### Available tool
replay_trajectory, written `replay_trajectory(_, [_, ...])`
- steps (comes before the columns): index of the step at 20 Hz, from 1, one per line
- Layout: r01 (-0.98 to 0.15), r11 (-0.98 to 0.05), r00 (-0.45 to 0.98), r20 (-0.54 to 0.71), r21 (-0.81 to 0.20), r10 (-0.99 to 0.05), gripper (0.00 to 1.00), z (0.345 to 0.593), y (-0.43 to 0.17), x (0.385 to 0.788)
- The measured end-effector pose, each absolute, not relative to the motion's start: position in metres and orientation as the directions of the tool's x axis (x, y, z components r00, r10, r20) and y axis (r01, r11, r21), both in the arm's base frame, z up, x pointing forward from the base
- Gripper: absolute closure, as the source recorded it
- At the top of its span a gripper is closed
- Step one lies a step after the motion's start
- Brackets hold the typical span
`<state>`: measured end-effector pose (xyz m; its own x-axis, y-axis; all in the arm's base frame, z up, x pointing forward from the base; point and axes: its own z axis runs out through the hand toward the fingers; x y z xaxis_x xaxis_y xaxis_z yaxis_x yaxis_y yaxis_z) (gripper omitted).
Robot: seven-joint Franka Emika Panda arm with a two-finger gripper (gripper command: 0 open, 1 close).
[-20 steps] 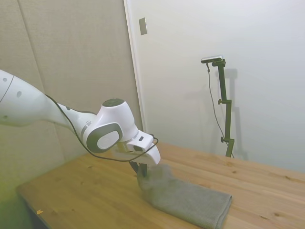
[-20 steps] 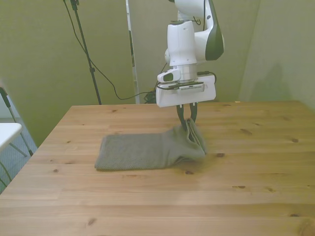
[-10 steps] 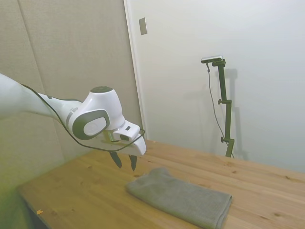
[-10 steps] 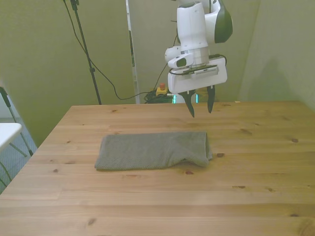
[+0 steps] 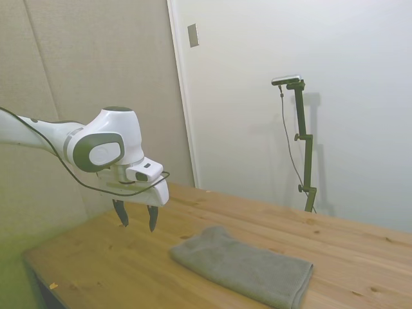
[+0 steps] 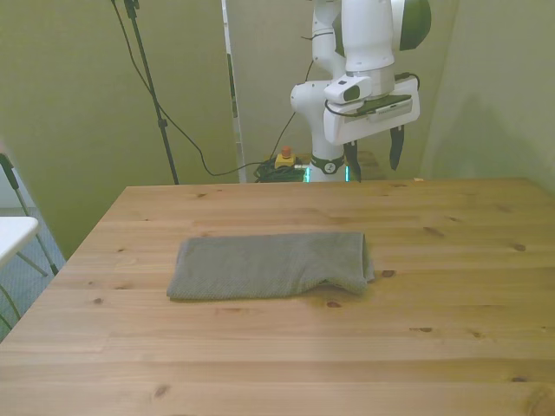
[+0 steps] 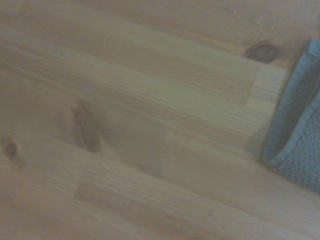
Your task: Unfold the towel
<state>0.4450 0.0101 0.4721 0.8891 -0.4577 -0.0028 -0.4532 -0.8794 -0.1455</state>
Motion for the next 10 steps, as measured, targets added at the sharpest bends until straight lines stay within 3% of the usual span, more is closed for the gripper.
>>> replay_trajectory(3, [-0.484, -0.871, 0.874, -0.010, -0.080, -0.485, 0.00, 0.469, 0.013, 0.440])
replay_trajectory(10, [-0.671, -0.741, 0.737, 0.135, 0.033, -0.662, 0.00, 0.457, 0.048, 0.422])
